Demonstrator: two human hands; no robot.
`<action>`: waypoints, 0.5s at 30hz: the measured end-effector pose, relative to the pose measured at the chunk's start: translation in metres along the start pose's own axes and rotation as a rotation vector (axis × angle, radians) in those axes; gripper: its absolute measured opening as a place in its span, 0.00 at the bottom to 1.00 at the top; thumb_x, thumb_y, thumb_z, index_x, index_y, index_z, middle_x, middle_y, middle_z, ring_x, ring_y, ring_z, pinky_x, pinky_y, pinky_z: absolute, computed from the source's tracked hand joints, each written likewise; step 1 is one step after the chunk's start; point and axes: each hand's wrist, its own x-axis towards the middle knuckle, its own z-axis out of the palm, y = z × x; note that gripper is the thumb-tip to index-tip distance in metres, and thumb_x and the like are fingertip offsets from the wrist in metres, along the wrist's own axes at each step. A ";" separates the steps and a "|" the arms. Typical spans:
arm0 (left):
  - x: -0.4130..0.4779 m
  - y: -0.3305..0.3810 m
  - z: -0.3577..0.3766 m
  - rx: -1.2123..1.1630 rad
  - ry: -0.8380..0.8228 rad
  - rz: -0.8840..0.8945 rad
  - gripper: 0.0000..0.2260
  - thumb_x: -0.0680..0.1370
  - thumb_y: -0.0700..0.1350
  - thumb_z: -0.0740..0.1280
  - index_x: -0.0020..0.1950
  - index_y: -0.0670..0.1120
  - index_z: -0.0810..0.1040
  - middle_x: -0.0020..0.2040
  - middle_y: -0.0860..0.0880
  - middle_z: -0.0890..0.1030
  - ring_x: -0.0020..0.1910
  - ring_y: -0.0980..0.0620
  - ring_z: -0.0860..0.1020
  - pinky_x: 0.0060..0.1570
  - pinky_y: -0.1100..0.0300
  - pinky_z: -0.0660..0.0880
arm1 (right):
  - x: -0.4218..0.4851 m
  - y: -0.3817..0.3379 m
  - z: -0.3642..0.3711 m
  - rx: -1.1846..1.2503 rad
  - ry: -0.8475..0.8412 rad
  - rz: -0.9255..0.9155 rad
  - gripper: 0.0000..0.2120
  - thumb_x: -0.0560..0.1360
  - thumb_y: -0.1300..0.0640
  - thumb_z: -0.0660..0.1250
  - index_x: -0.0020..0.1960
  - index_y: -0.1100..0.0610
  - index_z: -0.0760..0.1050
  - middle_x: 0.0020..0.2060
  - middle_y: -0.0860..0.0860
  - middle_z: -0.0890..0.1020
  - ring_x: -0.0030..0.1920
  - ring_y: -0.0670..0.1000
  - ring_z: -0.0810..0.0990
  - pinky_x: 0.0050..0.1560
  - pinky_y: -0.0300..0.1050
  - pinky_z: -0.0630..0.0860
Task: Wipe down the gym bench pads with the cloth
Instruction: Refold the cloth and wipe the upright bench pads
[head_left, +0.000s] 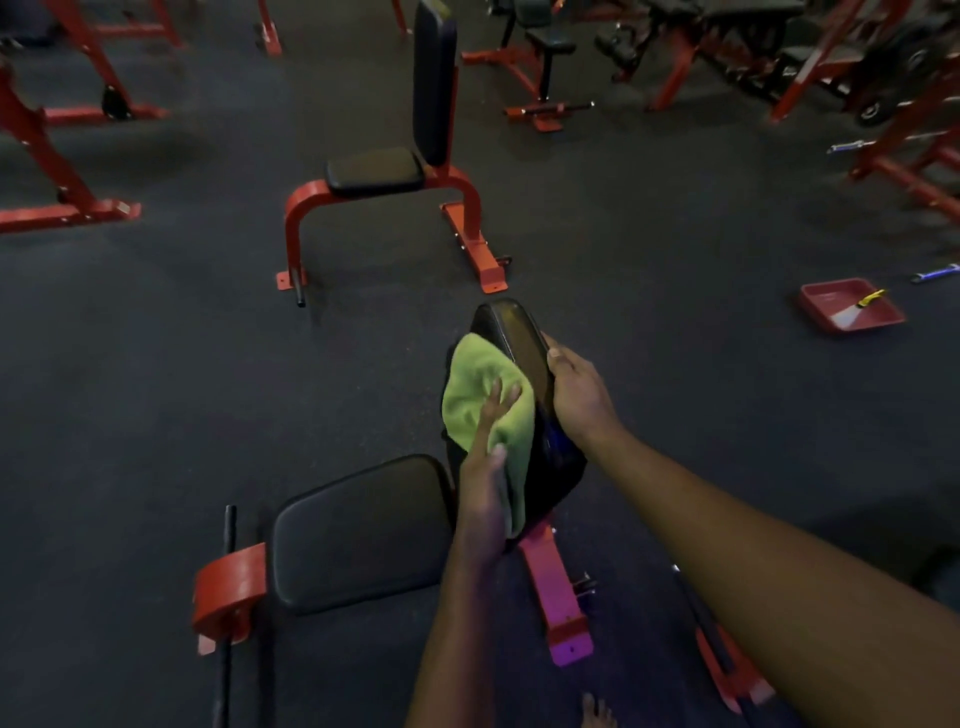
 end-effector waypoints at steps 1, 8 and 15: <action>-0.005 0.004 -0.004 -0.018 0.033 0.021 0.25 0.81 0.54 0.58 0.75 0.44 0.68 0.75 0.45 0.70 0.76 0.44 0.64 0.73 0.46 0.64 | -0.001 -0.001 -0.001 0.006 0.002 0.007 0.20 0.87 0.53 0.53 0.74 0.50 0.74 0.70 0.49 0.77 0.70 0.50 0.74 0.72 0.47 0.68; 0.046 0.017 0.025 0.462 0.344 -0.215 0.26 0.82 0.59 0.59 0.78 0.65 0.54 0.81 0.51 0.47 0.79 0.49 0.46 0.76 0.41 0.44 | -0.007 -0.007 0.000 0.013 0.014 0.050 0.20 0.86 0.52 0.53 0.73 0.48 0.74 0.69 0.48 0.78 0.69 0.50 0.75 0.72 0.49 0.69; 0.062 -0.009 0.015 0.258 0.300 -0.057 0.30 0.76 0.59 0.61 0.78 0.59 0.61 0.81 0.54 0.55 0.79 0.59 0.48 0.78 0.46 0.48 | 0.002 0.001 0.002 -0.033 0.029 0.014 0.20 0.86 0.53 0.52 0.74 0.49 0.74 0.69 0.48 0.79 0.69 0.50 0.75 0.72 0.49 0.69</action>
